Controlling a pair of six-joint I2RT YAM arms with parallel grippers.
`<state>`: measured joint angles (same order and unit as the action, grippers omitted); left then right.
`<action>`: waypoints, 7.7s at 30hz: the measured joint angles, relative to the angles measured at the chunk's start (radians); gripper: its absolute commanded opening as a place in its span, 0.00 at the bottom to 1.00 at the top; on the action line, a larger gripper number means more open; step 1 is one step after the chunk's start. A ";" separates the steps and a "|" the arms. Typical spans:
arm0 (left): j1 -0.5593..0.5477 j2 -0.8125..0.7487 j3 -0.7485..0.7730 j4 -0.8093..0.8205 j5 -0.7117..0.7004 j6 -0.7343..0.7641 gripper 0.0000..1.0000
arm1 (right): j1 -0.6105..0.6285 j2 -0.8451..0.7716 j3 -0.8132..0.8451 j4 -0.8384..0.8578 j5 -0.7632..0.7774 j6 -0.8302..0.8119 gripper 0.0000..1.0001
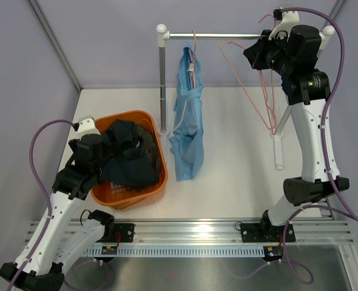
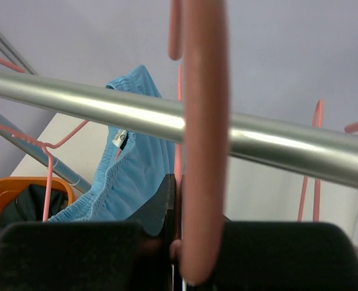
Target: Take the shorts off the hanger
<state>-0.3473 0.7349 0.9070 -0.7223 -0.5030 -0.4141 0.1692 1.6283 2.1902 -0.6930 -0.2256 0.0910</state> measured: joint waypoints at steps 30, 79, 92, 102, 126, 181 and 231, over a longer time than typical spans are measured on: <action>0.000 0.000 -0.014 0.014 0.055 0.000 0.99 | 0.001 0.084 -0.084 0.015 -0.019 0.020 0.16; 0.000 0.001 -0.017 0.022 0.113 0.000 0.99 | 0.442 0.086 -0.032 0.037 0.364 0.010 0.69; 0.000 0.000 -0.018 0.023 0.122 0.000 0.99 | 0.446 0.181 -0.038 0.241 0.480 -0.032 0.69; 0.000 0.000 -0.018 0.025 0.130 0.000 0.99 | 0.446 0.277 -0.034 0.314 0.532 -0.061 0.63; 0.000 0.000 -0.020 0.032 0.141 0.000 0.99 | 0.447 0.265 -0.104 0.445 0.601 -0.107 0.00; -0.055 0.130 0.146 0.098 0.360 0.010 0.99 | 0.447 -0.317 -0.257 -0.039 0.072 -0.155 0.00; -0.642 0.687 0.591 0.402 0.088 0.037 0.00 | 0.448 -0.446 -0.334 -0.164 -0.107 -0.105 0.00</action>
<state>-0.9897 1.4216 1.4982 -0.3199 -0.4152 -0.3775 0.6170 1.1824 1.8561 -0.8574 -0.3325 -0.0135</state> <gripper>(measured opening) 0.027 0.458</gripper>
